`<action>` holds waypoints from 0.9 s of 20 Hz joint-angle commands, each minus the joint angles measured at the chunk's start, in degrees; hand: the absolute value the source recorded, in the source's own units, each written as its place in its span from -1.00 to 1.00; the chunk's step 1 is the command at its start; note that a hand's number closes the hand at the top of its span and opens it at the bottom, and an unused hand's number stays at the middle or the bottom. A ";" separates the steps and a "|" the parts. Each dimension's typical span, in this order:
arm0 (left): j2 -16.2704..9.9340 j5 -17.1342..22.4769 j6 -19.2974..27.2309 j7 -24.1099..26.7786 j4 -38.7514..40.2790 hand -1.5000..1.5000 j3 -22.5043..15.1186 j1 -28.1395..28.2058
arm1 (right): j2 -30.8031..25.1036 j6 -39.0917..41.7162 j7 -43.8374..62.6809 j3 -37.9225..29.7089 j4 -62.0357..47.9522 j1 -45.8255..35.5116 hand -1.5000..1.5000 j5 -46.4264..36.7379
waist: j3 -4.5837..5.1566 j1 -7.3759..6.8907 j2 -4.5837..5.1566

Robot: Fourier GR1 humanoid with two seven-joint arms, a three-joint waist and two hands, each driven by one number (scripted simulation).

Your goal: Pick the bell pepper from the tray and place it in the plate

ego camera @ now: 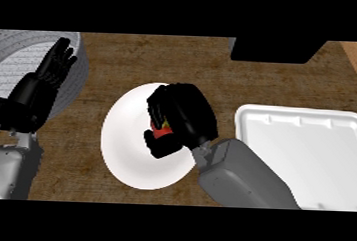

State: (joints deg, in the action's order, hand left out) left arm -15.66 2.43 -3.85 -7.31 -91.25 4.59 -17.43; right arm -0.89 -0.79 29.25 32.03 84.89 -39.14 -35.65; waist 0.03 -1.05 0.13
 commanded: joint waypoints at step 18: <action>2.28 -0.39 -1.55 -0.55 -0.74 0.00 -2.02 -1.09 | 0.89 -26.37 -11.83 14.71 -33.94 -16.88 -1.00 32.83 | -0.05 -3.84 0.81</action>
State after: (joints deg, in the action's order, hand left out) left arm -14.12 1.76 -5.24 -7.02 -90.68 3.28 -19.17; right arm -0.02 -23.98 22.20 46.74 53.13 -54.22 -9.50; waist 0.00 -4.04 0.86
